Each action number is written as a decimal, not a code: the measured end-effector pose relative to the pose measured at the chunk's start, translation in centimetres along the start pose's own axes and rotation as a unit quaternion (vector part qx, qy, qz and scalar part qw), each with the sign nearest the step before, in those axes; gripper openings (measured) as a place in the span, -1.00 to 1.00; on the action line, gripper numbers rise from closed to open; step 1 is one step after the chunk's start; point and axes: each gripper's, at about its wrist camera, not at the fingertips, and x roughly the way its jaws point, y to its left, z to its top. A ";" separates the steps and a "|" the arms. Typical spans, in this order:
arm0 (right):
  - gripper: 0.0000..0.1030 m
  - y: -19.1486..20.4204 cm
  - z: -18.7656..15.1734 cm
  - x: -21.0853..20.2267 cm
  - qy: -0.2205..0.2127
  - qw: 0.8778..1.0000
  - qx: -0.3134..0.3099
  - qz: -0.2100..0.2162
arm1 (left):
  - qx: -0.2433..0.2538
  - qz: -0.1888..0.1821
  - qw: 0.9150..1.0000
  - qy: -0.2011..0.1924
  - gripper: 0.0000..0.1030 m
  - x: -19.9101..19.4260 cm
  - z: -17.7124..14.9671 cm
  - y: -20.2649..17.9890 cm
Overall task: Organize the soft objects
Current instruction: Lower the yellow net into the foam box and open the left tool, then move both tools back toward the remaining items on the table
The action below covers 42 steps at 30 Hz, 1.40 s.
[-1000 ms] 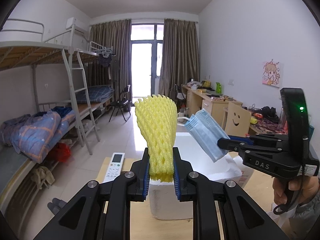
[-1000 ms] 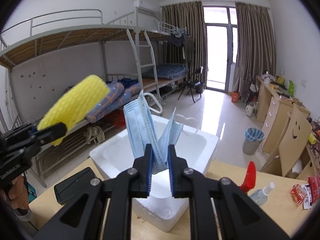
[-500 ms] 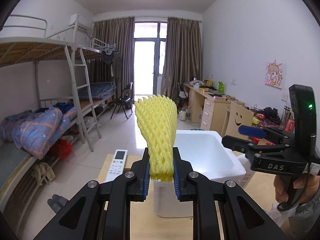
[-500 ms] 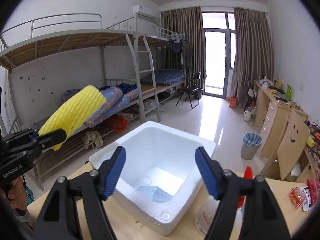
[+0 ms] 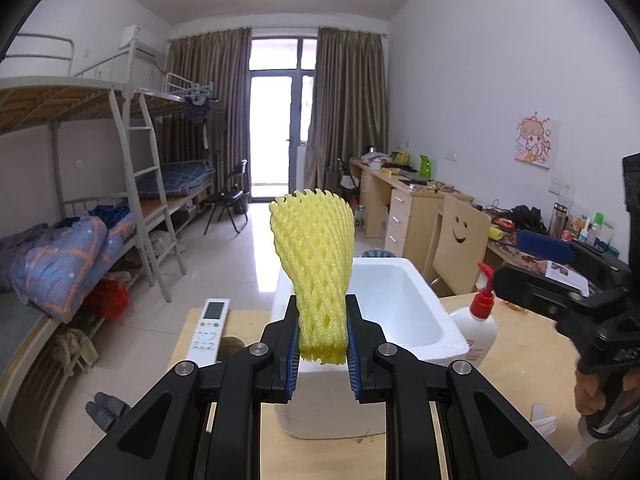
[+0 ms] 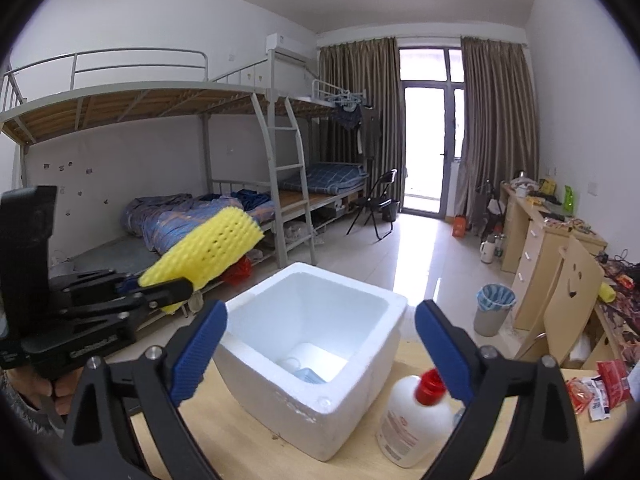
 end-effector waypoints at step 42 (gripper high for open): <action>0.99 -1.7 -3.9 -6.8 -0.026 0.998 0.010 -0.061 | 0.002 0.000 1.000 0.003 0.96 3.0 0.8 -2.6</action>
